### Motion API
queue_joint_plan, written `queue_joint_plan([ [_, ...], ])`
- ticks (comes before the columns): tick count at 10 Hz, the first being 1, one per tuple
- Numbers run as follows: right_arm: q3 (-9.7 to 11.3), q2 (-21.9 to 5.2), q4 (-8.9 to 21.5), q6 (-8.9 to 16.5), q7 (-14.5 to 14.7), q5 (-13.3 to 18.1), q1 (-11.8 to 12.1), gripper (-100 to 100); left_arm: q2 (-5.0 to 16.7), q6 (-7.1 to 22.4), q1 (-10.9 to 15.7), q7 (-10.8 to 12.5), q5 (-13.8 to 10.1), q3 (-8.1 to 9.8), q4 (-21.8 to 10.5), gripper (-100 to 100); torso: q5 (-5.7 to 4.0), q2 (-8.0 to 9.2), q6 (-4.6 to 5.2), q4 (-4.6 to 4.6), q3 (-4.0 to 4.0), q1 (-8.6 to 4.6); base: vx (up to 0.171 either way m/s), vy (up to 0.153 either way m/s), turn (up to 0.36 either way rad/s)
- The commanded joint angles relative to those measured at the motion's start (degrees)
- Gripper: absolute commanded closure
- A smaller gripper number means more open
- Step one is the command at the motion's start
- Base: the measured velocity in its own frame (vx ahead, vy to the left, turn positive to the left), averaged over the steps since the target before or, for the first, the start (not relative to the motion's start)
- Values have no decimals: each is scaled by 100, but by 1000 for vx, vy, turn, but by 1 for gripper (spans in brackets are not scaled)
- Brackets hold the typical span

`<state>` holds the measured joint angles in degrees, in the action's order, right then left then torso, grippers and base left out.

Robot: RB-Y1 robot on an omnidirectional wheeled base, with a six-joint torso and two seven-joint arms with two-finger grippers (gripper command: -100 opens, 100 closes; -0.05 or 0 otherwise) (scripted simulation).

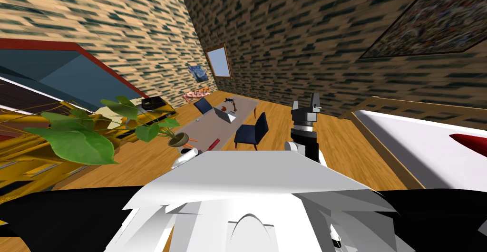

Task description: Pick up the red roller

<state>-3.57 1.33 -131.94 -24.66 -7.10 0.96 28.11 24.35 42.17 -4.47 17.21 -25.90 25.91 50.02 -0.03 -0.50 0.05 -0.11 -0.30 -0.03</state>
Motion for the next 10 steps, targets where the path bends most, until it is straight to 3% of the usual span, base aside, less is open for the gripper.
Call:
queue_joint_plan([
  [1,0,0,0,0,0,0,0,0,73,89,17,-25,-23,58,-286,-100,0,0,0,0,0,0,156,-45,-61],
  [5,0,0,0,0,0,0,-1,0,145,220,-5,-34,-26,124,-587,-100,-1,12,-1,1,5,-1,74,-10,-35],
  [6,0,0,0,0,0,0,-1,0,120,205,-36,-28,-28,116,-490,-100,1,34,-1,6,18,9,3,7,-20],
  [7,0,0,0,0,0,0,-1,0,123,212,-35,-31,-29,118,-501,0,1,42,-1,8,23,6,0,0,0],
  [8,0,0,0,0,0,0,-1,0,40,51,-12,-38,12,84,-617,-100,0,45,-1,9,25,4,5,10,-24],
  [10,0,0,0,0,0,0,-1,0,-70,-163,18,-48,67,38,-774,-100,3,45,-1,9,25,12,3,40,-13],
])
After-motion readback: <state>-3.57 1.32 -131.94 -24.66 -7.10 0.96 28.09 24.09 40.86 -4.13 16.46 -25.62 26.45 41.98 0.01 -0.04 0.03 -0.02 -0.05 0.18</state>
